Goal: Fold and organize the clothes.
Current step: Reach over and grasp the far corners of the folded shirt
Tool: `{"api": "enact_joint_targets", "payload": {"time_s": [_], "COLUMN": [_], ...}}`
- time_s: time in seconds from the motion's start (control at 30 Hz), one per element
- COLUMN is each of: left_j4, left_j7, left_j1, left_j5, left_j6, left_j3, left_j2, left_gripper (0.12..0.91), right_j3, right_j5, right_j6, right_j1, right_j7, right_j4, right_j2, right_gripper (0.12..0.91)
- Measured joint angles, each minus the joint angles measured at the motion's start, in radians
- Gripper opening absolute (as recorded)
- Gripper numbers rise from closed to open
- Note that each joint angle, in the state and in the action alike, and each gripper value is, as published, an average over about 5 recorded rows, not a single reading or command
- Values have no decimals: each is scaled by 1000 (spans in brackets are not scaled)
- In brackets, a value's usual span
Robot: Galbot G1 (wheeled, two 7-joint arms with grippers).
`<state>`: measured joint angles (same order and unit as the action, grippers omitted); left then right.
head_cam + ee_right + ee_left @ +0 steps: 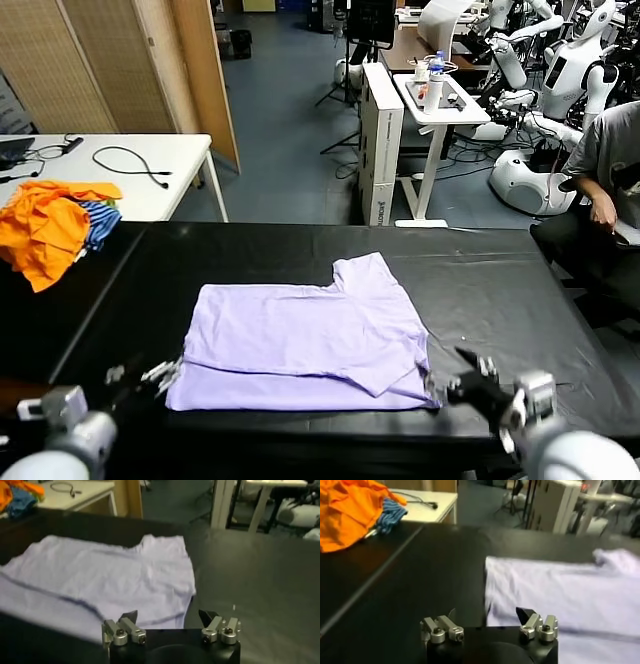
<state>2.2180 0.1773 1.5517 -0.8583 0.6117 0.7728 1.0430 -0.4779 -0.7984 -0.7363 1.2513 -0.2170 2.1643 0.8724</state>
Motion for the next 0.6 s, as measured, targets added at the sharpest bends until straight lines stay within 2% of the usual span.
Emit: {"api": "enact_joint_targets", "payload": {"time_s": [0.2, 0.43, 0.6], "left_j4": [-163, -385, -509], "left_j7": [-1, -23, -36], "left_j1": [-230, -454, -557], "left_j5": [-61, -30, -7], "left_j6": [6, 8, 6], "left_j3": [-121, -266, -333], "left_j2": [-71, -72, -66], "left_gripper": [907, 907, 907], "right_j3": [158, 281, 338], "right_j5": [0, 10, 18], "right_j6": [0, 0, 0], "right_j1": [-238, -413, -496], "right_j7": [-3, 5, 16], "right_j4": [-186, -369, -472], "right_j2": [28, 76, 109], "right_gripper": [907, 907, 907]}}
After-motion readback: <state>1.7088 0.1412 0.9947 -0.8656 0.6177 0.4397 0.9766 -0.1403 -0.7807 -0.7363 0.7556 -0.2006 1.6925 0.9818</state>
